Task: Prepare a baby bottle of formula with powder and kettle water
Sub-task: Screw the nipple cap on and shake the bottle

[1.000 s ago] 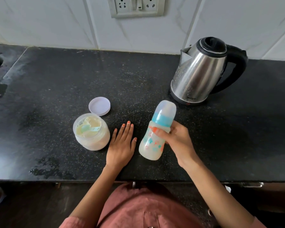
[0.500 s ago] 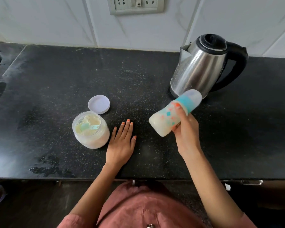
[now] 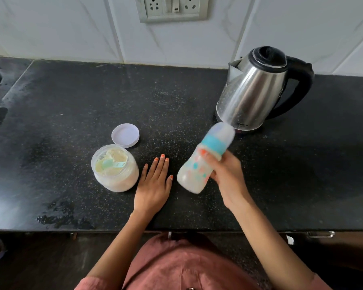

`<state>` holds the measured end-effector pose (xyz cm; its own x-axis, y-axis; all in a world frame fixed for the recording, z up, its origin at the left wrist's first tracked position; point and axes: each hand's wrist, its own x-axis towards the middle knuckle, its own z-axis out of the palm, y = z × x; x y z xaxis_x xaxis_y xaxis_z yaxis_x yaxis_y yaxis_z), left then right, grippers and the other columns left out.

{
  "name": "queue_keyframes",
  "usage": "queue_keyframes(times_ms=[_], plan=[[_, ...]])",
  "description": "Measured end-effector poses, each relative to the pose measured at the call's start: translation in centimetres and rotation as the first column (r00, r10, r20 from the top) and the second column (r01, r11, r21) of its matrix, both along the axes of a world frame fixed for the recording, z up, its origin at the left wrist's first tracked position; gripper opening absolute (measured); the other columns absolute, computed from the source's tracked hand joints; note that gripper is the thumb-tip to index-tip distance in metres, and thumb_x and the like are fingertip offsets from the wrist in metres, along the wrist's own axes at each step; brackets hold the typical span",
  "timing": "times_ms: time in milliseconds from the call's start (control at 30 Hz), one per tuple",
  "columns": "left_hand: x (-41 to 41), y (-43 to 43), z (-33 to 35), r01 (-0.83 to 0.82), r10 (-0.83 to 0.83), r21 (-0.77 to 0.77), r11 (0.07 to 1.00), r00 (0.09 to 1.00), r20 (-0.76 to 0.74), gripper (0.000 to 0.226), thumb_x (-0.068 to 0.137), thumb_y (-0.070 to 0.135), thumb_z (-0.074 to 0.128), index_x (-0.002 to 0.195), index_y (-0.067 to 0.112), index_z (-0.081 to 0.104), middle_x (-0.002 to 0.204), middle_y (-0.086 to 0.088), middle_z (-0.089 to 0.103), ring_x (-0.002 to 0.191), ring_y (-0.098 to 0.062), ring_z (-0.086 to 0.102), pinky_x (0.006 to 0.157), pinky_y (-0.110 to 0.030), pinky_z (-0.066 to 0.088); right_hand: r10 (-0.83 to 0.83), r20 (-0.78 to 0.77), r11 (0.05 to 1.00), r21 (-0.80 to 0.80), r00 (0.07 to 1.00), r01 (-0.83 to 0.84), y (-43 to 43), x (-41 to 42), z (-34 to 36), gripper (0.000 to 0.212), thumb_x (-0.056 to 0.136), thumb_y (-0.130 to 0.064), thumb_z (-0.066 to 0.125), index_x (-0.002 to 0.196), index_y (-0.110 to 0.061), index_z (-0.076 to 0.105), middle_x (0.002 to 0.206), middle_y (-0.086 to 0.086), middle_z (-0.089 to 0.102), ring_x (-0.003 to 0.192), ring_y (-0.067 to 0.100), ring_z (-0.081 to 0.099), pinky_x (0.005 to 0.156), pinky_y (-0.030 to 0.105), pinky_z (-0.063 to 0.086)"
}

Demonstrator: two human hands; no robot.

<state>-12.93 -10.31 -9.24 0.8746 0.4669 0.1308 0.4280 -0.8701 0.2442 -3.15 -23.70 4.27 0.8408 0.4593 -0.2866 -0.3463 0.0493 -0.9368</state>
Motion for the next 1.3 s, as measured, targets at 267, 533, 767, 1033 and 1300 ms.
queue_keyframes(times_ms=[267,533,767,1033,1300], plan=[[0.1,0.0,0.0,-0.007,0.007,0.016,1.0,1.0,-0.007,0.053,0.093,0.034,0.028,0.135,0.007,0.046,0.142,-0.008,0.044,0.129,-0.025,0.043,0.105,-0.049,0.021,-0.232,-0.118,0.949,0.192,0.966,0.251,-0.2,2.0,0.9,0.029,0.077,-0.026,0.066,0.105,-0.02,0.061,0.101,-0.002,0.067,0.095,0.01,0.065,0.081,0.029,0.055],[0.1,0.0,0.0,-0.006,0.006,0.015,1.0,1.0,-0.009,0.053,0.093,0.034,0.028,0.135,0.006,0.046,0.141,-0.008,0.044,0.128,-0.025,0.043,0.105,-0.046,0.024,0.077,-0.182,0.996,0.05,0.98,-0.069,-0.7,0.2,0.0,0.035,0.064,-0.029,0.075,0.095,-0.016,0.066,0.087,-0.001,0.071,0.081,0.01,0.067,0.066,0.026,0.055],[0.0,0.0,0.1,-0.005,0.005,0.009,1.0,1.0,-0.006,0.054,0.094,0.035,0.027,0.136,0.007,0.044,0.143,-0.007,0.042,0.13,-0.024,0.041,0.106,-0.046,0.021,0.075,-0.602,0.933,0.324,0.795,0.157,-0.6,1.4,-0.5,0.03,0.084,-0.039,0.055,0.101,-0.015,0.059,0.097,0.003,0.066,0.082,0.012,0.066,0.059,0.023,0.058],[0.0,0.0,0.1,-0.004,0.003,-0.014,1.0,1.0,-0.015,0.056,0.094,0.037,0.024,0.138,0.007,0.04,0.145,-0.006,0.038,0.133,-0.024,0.036,0.108,-0.044,0.017,0.215,-0.8,0.852,0.434,0.56,0.293,-1.2,1.2,-0.7,0.065,0.059,-0.025,0.081,0.113,0.001,0.056,0.106,0.019,0.062,0.078,0.032,0.07,0.061,0.036,0.06],[0.0,0.0,0.1,-0.003,0.003,-0.017,1.0,1.0,-0.003,0.055,0.094,0.036,0.026,0.137,0.006,0.043,0.144,-0.008,0.04,0.132,-0.025,0.039,0.107,-0.044,0.021,0.261,-0.567,0.907,0.421,0.781,0.003,-0.6,2.0,0.2,0.071,0.056,-0.039,0.081,0.115,-0.011,0.055,0.088,0.006,0.069,0.08,0.018,0.067,0.069,0.03,0.058]])
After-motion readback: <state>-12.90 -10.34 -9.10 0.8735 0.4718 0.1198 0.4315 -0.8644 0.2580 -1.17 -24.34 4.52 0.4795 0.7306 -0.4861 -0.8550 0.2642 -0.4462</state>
